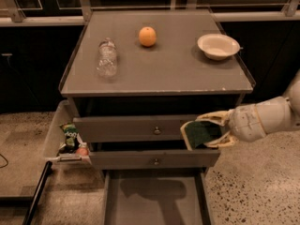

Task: Pick sponge from bottom drawer and place on counter

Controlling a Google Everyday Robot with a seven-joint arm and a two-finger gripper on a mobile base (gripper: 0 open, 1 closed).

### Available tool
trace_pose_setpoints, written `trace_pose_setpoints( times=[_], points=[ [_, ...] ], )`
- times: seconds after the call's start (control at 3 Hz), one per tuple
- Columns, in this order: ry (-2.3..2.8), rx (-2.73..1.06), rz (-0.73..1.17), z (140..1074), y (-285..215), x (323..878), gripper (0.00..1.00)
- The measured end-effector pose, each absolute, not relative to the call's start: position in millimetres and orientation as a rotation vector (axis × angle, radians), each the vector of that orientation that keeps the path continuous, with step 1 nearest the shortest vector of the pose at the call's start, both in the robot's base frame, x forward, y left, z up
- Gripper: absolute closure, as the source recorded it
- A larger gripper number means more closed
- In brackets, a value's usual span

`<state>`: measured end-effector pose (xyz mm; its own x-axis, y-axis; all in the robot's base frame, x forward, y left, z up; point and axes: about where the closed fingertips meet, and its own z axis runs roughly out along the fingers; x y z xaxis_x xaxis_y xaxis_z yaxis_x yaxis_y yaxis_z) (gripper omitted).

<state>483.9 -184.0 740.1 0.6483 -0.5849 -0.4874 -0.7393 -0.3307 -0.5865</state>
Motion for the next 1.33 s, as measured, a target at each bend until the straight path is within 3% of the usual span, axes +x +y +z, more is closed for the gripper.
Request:
trace_pose_setpoints(
  times=[1.33],
  points=[
    [0.925,-2.044,0.127,802.0,-167.5,469.5,1.00]
  ],
)
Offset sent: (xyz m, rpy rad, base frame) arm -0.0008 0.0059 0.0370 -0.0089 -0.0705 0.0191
